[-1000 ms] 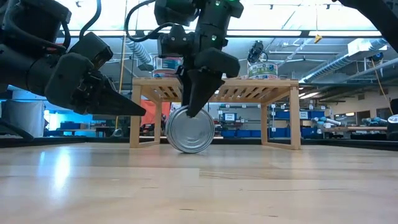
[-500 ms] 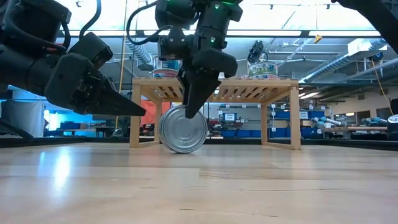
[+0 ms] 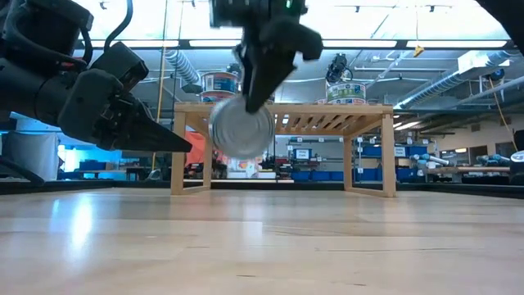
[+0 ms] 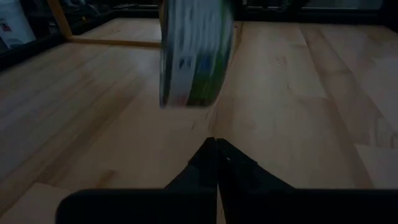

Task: Stack canned seafood by type on shelf
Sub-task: Stack the green tuna can on top of the green tuna can on the shelf

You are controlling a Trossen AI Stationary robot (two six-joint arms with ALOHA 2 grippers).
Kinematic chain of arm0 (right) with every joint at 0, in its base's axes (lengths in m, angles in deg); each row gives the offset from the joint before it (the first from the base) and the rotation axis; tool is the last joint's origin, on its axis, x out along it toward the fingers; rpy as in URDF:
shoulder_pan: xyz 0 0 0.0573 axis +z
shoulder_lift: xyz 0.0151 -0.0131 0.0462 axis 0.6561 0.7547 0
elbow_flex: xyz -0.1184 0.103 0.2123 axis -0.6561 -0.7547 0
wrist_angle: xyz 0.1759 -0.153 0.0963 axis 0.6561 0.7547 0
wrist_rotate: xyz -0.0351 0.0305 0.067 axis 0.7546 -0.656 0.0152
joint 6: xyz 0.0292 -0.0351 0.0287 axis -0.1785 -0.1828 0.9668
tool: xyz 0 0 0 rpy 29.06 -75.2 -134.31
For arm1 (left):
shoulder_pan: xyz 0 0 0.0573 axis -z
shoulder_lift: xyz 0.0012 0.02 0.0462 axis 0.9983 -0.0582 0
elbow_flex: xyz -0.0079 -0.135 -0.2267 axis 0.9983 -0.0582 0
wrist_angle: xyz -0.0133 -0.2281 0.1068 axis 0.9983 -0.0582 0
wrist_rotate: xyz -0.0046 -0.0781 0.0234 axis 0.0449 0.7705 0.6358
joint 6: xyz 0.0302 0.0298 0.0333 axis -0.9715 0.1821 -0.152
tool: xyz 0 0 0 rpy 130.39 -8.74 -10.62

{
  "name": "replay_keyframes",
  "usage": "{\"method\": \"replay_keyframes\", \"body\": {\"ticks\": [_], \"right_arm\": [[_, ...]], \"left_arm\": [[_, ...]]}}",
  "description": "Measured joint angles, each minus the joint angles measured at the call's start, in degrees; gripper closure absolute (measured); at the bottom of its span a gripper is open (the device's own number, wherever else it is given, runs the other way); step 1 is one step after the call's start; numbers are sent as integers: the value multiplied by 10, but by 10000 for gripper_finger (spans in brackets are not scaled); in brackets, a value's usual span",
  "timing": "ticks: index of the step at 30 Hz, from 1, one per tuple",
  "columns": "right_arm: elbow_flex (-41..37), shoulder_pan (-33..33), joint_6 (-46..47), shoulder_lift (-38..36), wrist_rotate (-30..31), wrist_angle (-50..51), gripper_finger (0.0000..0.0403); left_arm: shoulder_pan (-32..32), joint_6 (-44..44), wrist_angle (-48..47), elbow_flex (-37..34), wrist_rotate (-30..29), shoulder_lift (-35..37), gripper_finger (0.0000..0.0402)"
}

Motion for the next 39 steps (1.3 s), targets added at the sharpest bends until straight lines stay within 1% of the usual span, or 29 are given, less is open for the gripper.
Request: {"method": "replay_keyframes", "body": {"ticks": [3, 7, 13, 18, 22, 24, 26, 28, 34, 39], "right_arm": [[34, 29, -2, -1, 57, 26, 250], [64, 70, -2, -3, 177, 61, 250], [68, 122, 22, -17, 324, 96, 250], [68, 153, 84, -44, 454, 157, 250], [68, 156, 169, -72, 548, 236, 250], [68, 146, 220, -86, 573, 278, 250], [61, 129, 245, -102, 586, 278, 250], [49, 110, 240, -118, 577, 280, 250], [-7, 42, 227, -152, 593, 269, 250], [-68, -8, 168, -162, 597, 201, 250]], "left_arm": [[0, 0, 0, 0, 2, 0, 396], [0, -1, 1, 0, 6, 0, 396], [0, 0, 1, 0, 6, 0, 396], [0, 0, 2, 0, 6, 0, 396], [0, 0, 2, 0, 6, 0, 396], [0, 0, 2, 0, 6, 0, 396], [0, 0, 2, 0, 6, 0, 396], [0, -1, 2, 0, 6, 0, 396], [0, -1, 0, 0, 6, 0, 396], [0, -1, 0, 0, 6, 0, 396]]}}
